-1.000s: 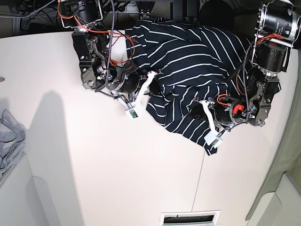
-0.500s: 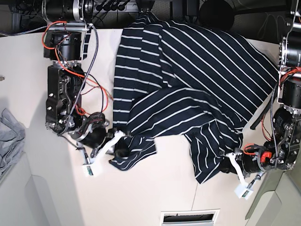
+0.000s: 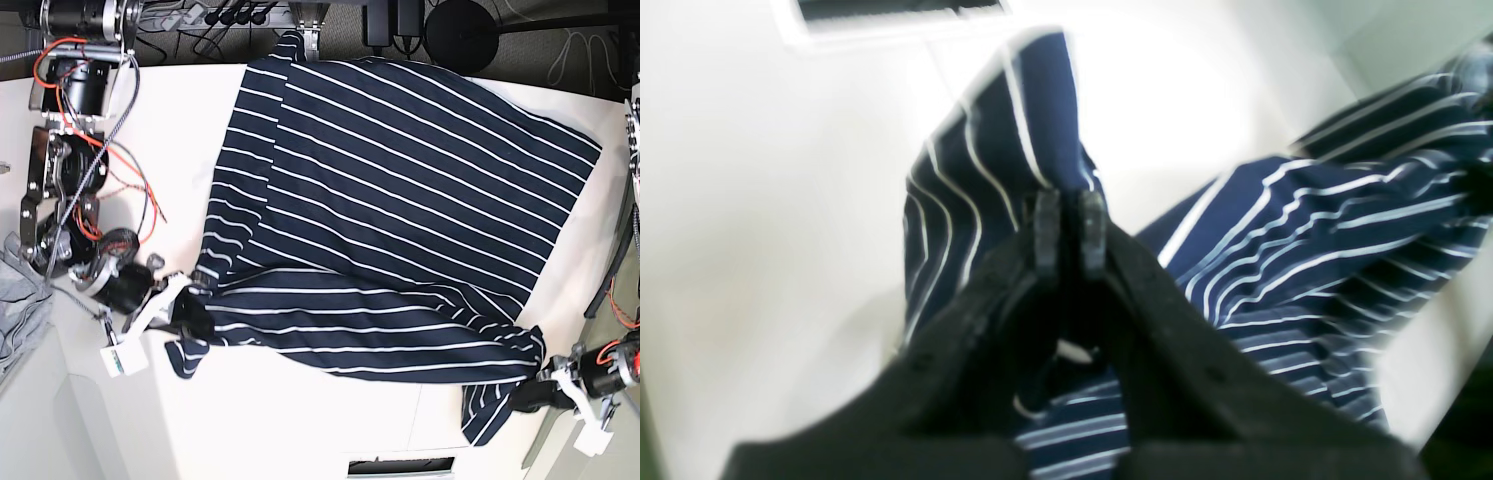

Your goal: Layout the t-shirt on the table in an organized manner, then fold the t-shirt properly

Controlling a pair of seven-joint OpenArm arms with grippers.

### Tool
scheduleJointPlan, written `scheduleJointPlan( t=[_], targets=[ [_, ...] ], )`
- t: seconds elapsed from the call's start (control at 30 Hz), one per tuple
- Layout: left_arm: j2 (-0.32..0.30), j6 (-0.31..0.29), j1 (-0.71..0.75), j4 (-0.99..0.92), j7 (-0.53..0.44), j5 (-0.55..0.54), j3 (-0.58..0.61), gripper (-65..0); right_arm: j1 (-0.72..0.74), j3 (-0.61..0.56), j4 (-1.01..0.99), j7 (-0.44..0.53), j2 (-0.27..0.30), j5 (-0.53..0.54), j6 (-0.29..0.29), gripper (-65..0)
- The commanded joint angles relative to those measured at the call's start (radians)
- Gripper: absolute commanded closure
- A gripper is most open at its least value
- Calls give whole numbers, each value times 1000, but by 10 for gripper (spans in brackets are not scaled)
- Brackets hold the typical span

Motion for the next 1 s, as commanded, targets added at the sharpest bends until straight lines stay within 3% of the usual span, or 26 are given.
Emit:
scheduleJointPlan(
  t=[0.0,0.17,0.3,0.4,0.47,0.63,0.83,0.87,0.97],
  targets=[
    [-19,-9,11,14,13,-53,-30,0,-21,2,24,17,17,15,6,0],
    [-18,-9,221,14,109,-187,-53,0,-201,2,29,95,21,15,10,0],
    [15,-9,369,14,82,-197,-41,-10,-275,2,28,123,19,10,10,0],
    [37,-9,431,14,3,-188,-42,-127,-275,2,29,123,19,7,9,-243],
    [43,-9,439,14,-8,-189,-43,-156,-266,3,30,127,19,11,9,-317],
    [42,-9,410,17,59,-199,-82,-156,-236,3,70,127,19,27,9,-317],
    [42,-9,400,89,100,-253,-238,-156,-187,3,148,127,-7,20,10,-317],
    [42,-9,400,105,99,-254,-257,-175,-174,2,145,127,-23,6,9,-317],
    [38,-9,400,139,95,-253,-275,-346,-133,2,129,131,-76,-47,9,-317]
  ],
)
